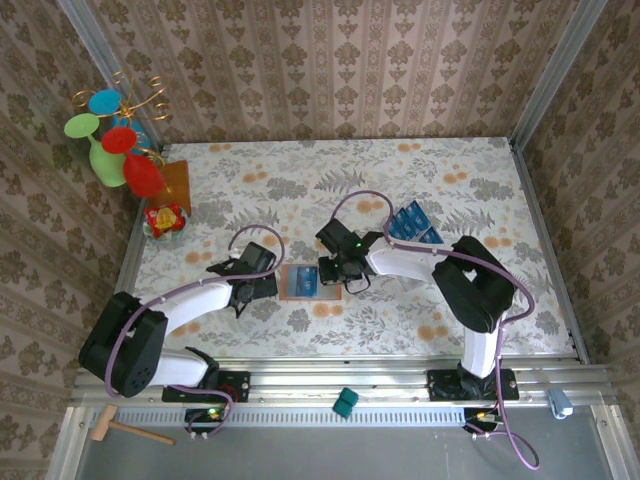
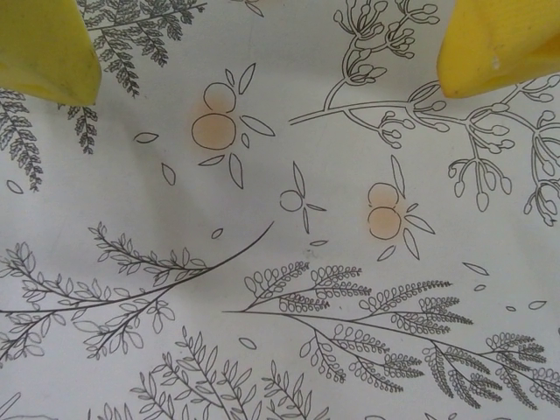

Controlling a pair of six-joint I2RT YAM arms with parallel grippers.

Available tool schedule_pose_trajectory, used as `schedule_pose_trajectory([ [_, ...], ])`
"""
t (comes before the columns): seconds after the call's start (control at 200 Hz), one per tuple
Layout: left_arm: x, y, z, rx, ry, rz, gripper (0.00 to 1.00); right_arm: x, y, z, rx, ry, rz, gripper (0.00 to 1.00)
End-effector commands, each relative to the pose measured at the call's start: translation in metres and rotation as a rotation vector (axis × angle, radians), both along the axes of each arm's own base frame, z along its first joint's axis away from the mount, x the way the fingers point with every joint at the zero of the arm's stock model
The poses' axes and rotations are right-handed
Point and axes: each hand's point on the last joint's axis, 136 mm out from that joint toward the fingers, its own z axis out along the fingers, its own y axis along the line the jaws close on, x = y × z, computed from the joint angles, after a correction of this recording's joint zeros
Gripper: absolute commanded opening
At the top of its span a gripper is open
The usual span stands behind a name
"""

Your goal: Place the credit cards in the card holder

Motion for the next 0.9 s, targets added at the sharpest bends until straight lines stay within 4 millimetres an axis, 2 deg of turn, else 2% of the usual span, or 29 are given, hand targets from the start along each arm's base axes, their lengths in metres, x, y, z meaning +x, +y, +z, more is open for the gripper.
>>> schedule_pose_trajectory([
  [0.0,-0.002,0.004,-0.005,0.011,0.019,0.014,1.0,0.002,0.005,0.0,-0.035,-0.011,0.023,0.17],
  [0.415,0.0,-0.003,-0.009,-0.011,0.03,-0.01,1.0,-0.002,0.021,-0.009,-0.03,0.012,0.053,0.17],
  [0.895,-0.001,-0.006,-0.014,-0.019,0.042,-0.019,1.0,0.0,0.04,-0.009,0.007,0.022,0.065,0.17],
])
